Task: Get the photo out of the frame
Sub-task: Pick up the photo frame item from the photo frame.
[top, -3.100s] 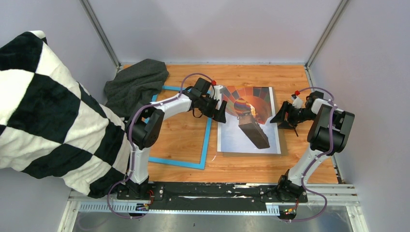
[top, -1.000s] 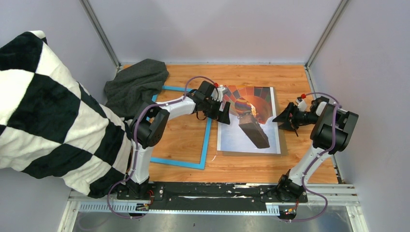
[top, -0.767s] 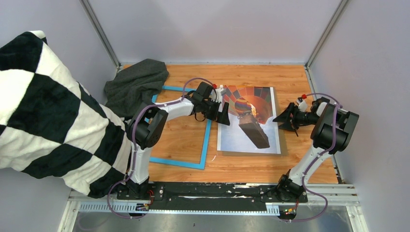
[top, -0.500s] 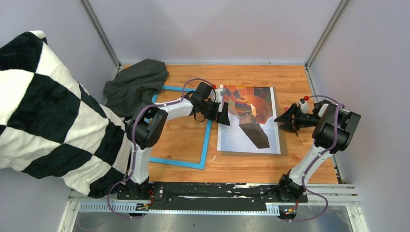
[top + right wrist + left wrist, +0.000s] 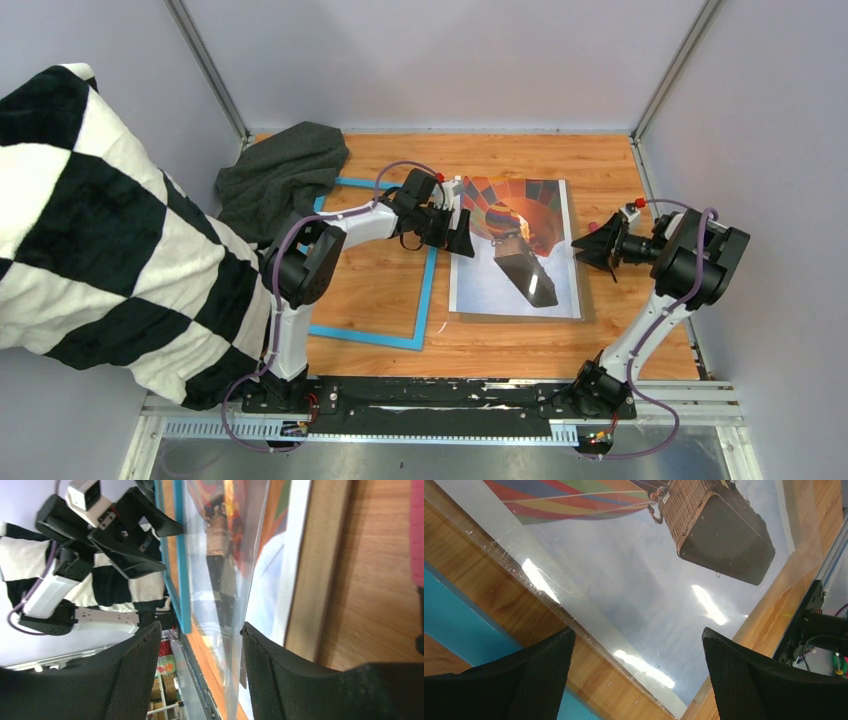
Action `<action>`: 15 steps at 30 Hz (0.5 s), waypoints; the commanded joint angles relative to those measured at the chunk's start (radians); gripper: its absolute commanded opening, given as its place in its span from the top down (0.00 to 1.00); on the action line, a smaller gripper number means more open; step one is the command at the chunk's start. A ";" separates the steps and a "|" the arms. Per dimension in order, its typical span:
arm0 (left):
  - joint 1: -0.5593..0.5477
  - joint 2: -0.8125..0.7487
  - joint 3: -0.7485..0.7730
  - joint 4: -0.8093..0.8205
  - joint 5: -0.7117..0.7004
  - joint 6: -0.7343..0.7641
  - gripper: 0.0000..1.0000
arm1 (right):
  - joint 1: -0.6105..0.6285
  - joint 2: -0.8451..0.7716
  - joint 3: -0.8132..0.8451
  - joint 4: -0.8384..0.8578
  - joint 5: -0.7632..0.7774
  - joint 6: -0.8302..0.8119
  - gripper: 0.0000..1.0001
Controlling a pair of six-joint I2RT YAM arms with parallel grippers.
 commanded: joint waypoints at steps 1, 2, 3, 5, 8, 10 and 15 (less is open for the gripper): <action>-0.014 0.012 -0.009 0.032 0.043 -0.011 0.07 | 0.010 0.056 0.061 -0.310 -0.168 -0.244 0.39; -0.015 0.016 -0.008 0.032 0.044 -0.011 0.07 | 0.010 0.076 0.086 -0.401 -0.189 -0.343 0.39; -0.017 0.017 -0.007 0.032 0.044 -0.011 0.07 | 0.011 0.105 0.129 -0.581 -0.220 -0.530 0.39; -0.020 0.020 -0.007 0.031 0.044 -0.010 0.07 | 0.015 0.169 0.177 -0.769 -0.250 -0.719 0.41; -0.023 0.024 -0.002 0.027 0.044 -0.008 0.07 | 0.027 0.197 0.173 -0.783 -0.237 -0.747 0.43; -0.027 0.021 -0.001 0.027 0.042 -0.008 0.07 | 0.033 0.194 0.178 -0.782 -0.239 -0.742 0.44; -0.028 0.016 0.004 0.017 0.031 0.002 0.07 | 0.054 0.174 0.188 -0.782 -0.218 -0.737 0.51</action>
